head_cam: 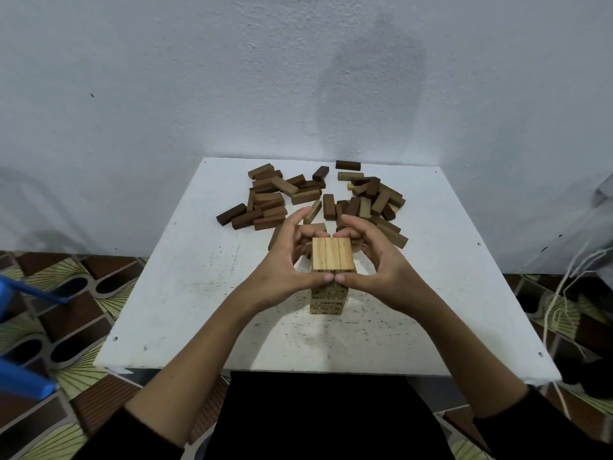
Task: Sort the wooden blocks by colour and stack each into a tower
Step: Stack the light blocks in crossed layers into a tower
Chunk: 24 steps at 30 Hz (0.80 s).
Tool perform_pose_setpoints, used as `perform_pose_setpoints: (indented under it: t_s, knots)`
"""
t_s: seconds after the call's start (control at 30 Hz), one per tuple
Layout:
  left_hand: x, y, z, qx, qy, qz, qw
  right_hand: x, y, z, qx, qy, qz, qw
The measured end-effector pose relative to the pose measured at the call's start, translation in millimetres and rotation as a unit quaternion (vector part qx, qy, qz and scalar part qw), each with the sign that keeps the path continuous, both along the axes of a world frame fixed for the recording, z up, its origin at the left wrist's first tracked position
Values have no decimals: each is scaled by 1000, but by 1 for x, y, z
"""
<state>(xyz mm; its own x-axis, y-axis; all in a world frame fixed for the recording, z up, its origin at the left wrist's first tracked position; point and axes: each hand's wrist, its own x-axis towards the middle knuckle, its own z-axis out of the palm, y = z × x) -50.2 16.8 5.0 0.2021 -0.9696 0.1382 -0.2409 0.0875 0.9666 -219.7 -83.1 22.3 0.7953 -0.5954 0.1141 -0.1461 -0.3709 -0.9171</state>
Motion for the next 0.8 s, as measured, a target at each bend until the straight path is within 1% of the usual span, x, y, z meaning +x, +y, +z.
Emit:
perform_pose_setpoints:
  t_s: [0.5,0.57,0.63,0.7,0.77,0.8]
  knots:
    - [-1,4,4,2,6,-3,1000,-2,0,1,0,1,8,1000]
    - [0,5,7,-2,22,-9,1000,-4,-2,2,-1,3,10,1000]
    - [2,9,11,-8,46,-19,999,-6,-5,4,12,-4,13,1000]
    - [7,11,14,-9,79,-14,997,-9,-9,8,50,-31,4,998]
    - [16,11,18,-5,99,21,995,-10,-18,12,80,-60,-28,995]
    - [21,10,18,-1,93,45,995,-10,-24,14,84,-70,-50,993]
